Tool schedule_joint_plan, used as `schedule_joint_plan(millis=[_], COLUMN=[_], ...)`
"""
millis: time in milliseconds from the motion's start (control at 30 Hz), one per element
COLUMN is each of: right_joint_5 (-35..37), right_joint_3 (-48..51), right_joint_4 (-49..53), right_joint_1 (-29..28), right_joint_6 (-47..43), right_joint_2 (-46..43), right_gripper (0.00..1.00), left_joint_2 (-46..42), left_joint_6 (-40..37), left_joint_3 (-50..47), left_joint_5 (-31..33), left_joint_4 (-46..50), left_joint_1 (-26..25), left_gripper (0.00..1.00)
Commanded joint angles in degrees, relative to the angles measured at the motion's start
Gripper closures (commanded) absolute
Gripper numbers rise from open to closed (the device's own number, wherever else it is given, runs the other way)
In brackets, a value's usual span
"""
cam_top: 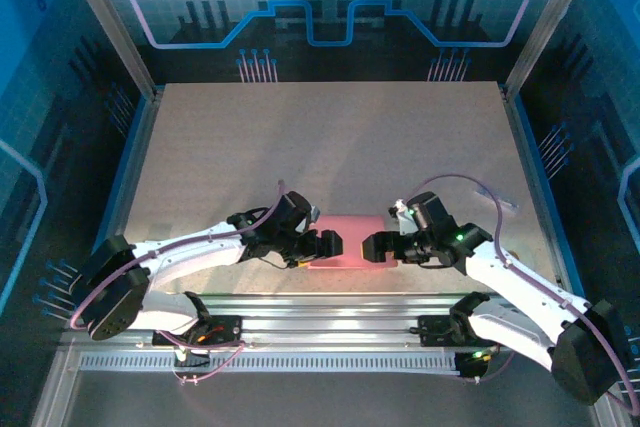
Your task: Fold the paper box
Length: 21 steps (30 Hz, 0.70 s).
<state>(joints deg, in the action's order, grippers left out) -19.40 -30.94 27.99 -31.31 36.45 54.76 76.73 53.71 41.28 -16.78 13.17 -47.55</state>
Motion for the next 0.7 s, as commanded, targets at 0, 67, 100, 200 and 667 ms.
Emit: schedule_joint_plan(millis=[0, 67, 100, 200, 667], right_joint_5=[-1.7, 0.8, 2.4, 5.8, 10.0], right_joint_3=[0.4, 0.1, -0.1, -0.8, -3.6], right_joint_4=[-0.8, 0.5, 1.5, 3.5, 7.3], right_joint_1=[0.5, 0.4, 0.5, 0.5, 0.5], right_joint_6=[0.5, 0.8, 1.0, 1.1, -1.0], right_joint_2=[-0.4, -1.0, -1.3, -2.5, -4.9], right_gripper=[0.05, 0.05, 0.05, 0.04, 0.07], left_joint_2=[0.7, 0.9, 0.7, -0.7, -7.8], left_joint_6=[-0.3, -0.8, -0.9, -1.3, -3.5], left_joint_3=[-0.7, -0.7, -0.9, -1.5, 0.7], left_joint_5=[0.7, 2.0, 2.7, 5.8, 4.5], left_joint_4=[-0.2, 2.7, 4.0, 8.6, 13.5], left_joint_1=[-0.6, -0.7, -0.6, -0.6, 0.2], left_gripper=[0.16, 0.16, 0.16, 0.14, 0.17])
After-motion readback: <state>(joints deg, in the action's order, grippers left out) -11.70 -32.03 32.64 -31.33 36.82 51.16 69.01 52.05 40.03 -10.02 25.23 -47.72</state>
